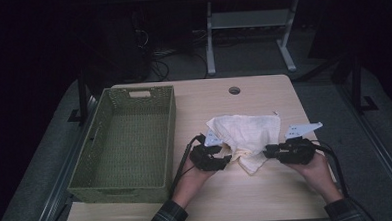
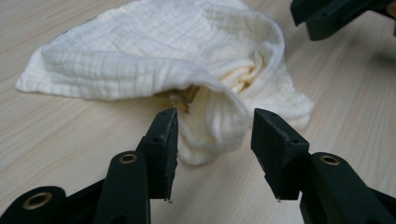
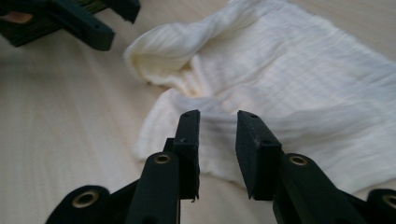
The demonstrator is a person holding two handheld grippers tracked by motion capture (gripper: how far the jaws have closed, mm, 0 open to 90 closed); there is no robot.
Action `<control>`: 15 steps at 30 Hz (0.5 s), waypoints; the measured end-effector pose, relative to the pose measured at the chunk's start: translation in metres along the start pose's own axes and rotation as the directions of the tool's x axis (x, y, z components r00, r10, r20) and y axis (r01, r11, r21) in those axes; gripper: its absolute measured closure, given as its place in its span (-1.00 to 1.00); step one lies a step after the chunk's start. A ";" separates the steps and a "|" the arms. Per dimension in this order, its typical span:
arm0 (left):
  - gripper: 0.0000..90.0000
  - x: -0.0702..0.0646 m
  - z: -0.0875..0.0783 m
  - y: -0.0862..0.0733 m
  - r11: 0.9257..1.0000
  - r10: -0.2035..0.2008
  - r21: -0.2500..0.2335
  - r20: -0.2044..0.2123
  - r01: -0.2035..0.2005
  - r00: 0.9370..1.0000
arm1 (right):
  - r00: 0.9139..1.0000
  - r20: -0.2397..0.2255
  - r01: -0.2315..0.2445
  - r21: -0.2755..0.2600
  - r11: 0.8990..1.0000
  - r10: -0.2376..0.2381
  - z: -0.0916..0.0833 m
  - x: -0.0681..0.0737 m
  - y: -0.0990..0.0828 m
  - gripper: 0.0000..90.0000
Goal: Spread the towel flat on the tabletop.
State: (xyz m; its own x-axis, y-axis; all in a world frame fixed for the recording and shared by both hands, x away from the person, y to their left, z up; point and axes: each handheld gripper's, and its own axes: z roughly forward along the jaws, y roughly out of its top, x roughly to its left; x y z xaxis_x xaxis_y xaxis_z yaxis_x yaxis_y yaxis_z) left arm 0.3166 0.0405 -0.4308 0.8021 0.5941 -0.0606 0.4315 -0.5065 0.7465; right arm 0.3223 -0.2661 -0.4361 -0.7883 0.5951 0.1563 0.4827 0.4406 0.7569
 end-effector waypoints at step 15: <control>0.19 -0.008 0.021 -0.007 0.997 0.050 0.054 0.001 -0.050 0.999 | 0.997 -0.040 0.065 0.043 0.997 -0.064 0.026 0.040 -0.010 0.48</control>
State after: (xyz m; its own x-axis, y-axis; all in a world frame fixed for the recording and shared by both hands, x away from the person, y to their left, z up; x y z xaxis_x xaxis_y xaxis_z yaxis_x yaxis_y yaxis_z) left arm 0.3159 0.0259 -0.4497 0.8233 0.5672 -0.0239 0.4123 -0.5686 0.7119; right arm 0.2955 -0.2293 -0.4542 -0.8321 0.5383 0.1333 0.4463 0.5073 0.7372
